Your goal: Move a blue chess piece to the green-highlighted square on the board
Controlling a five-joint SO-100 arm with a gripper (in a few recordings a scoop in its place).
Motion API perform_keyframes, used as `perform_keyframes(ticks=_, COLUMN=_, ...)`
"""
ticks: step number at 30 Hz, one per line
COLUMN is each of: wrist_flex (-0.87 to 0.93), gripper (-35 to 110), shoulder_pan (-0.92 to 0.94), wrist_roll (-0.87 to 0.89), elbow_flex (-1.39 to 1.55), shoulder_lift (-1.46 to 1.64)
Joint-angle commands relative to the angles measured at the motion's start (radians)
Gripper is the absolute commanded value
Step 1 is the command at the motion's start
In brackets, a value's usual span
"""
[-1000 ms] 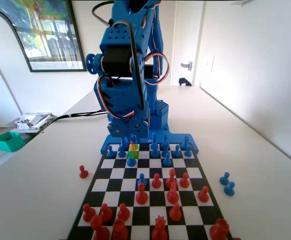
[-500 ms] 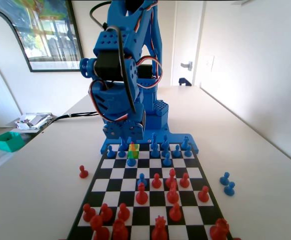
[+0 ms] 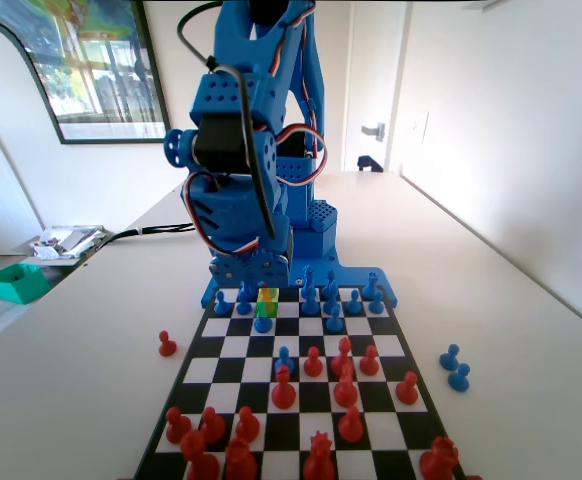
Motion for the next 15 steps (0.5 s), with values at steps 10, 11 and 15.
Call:
perform_keyframes(ticks=10, wrist_flex=-0.014, gripper=12, shoulder_pan=0.012, wrist_roll=-0.011, elbow_flex=-0.038, shoulder_lift=0.000)
perform_keyframes(ticks=11, wrist_flex=-0.018, gripper=12, shoulder_pan=0.012, wrist_roll=-0.011, elbow_flex=-0.035, shoulder_lift=-0.002)
perform_keyframes(ticks=15, wrist_flex=-0.028, gripper=12, shoulder_pan=0.014, wrist_roll=-0.011, elbow_flex=-0.031, shoulder_lift=-0.009)
